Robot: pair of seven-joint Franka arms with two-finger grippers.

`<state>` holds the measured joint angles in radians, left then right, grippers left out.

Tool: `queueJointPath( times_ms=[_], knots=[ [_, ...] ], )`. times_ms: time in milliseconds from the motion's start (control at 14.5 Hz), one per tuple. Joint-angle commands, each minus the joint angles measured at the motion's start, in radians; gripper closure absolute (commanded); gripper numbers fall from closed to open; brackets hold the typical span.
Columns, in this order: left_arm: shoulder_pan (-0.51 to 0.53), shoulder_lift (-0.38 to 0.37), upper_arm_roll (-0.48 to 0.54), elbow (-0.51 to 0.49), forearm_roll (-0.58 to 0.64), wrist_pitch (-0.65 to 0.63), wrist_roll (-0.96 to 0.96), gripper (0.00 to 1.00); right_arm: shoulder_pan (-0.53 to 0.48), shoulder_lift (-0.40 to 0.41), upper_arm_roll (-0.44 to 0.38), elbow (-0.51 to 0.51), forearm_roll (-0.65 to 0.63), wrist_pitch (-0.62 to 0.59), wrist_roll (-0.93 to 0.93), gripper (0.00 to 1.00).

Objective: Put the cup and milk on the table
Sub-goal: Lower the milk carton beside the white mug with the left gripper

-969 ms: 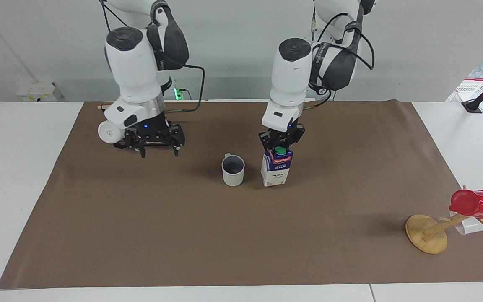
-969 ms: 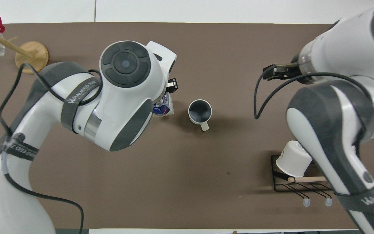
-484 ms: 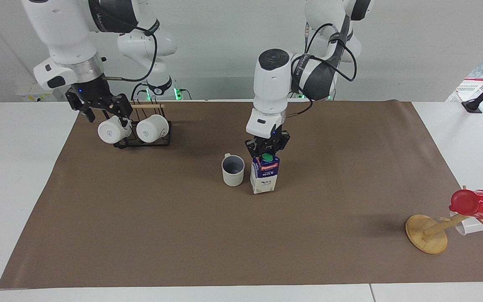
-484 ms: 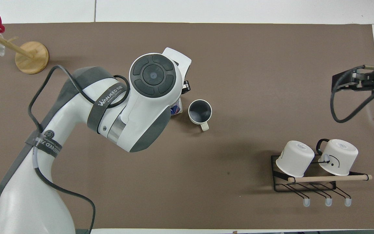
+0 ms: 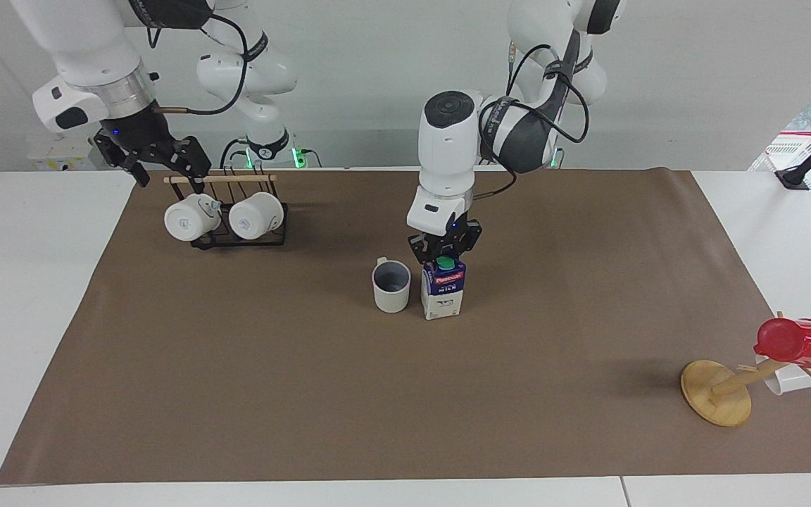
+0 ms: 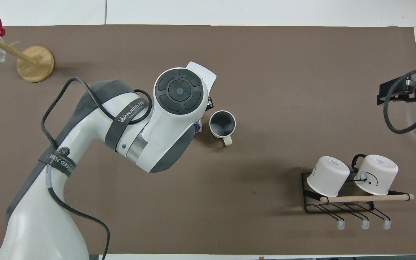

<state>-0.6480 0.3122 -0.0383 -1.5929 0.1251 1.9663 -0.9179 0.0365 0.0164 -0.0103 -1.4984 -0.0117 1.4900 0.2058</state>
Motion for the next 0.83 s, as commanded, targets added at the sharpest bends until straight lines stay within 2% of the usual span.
queueJointPath(
  times_ms=[0,277,761],
  knots=[
    [-0.024,-0.034,0.011,-0.041,0.025,0.002,-0.016,1.0,-0.006,-0.001,0.006,0.003,0.018,-0.002,-0.019,0.0],
    [-0.024,-0.082,0.008,-0.1,0.025,-0.001,-0.012,1.0,-0.021,0.01,0.006,0.033,-0.005,-0.022,-0.123,0.0],
    [-0.019,-0.085,0.008,-0.127,0.024,0.082,-0.01,1.0,-0.006,-0.001,0.006,0.004,-0.007,-0.025,-0.121,0.0]
  ],
)
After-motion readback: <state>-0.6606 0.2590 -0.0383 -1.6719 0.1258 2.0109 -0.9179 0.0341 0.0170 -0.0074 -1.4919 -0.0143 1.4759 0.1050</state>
